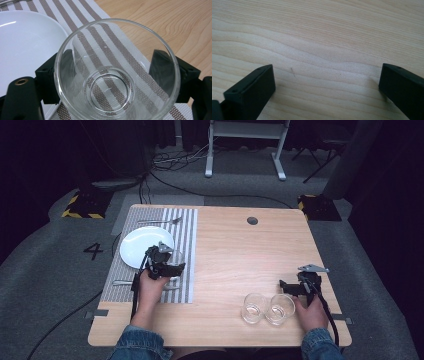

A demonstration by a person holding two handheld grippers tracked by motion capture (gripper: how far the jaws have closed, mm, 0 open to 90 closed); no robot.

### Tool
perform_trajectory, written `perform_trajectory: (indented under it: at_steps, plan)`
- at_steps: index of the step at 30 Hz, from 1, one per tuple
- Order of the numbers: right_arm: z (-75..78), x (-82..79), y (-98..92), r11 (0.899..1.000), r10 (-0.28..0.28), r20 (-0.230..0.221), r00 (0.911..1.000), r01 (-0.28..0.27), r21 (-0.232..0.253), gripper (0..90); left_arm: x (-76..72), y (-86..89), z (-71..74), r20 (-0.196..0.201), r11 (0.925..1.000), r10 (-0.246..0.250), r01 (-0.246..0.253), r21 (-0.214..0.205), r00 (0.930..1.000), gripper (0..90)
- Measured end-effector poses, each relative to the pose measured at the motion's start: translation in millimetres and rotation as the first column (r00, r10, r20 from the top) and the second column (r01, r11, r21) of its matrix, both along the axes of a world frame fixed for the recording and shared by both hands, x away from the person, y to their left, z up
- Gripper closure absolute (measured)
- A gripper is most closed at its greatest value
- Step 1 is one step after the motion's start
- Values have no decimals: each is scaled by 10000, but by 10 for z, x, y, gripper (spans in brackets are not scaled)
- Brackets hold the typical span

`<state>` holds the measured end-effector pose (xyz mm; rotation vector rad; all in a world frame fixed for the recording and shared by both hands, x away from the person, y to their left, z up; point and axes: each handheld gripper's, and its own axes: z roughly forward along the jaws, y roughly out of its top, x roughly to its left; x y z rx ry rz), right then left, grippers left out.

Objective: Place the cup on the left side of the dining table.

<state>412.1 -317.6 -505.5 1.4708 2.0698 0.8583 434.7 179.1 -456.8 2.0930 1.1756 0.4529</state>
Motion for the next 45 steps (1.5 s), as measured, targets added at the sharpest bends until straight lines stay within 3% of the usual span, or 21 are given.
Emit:
perform_trajectory:
  at_steps: [9,13,18,22,29,37,45]
  plan:
    - [0,0,0,10000,2,-2,10000,-2,1,8,-24,17,5,-203,9998,168,-167,63,9997,179]
    - [0,0,0,10000,0,-1,10000,0,-1,8,-39,16,27,-6,9998,218,-218,35,9998,171]
    - [0,0,0,10000,1,-2,10000,-1,0,8,-98,48,121,350,9991,268,-256,-349,9990,159]
    - [0,0,0,10000,1,-2,10000,-1,1,8,-184,67,225,821,9980,432,-391,-506,9957,156]
    - [0,0,0,10000,4,-1,10000,-4,0,8,-389,46,418,1396,9988,61,8,-492,9902,165]
    - [0,0,0,10000,1,-2,10000,-1,-1,8,-622,24,571,1588,9983,-344,413,-402,9867,166]
    - [0,0,0,10000,0,-2,10000,0,1,8,-862,84,661,1494,9977,-582,628,-264,9871,171]
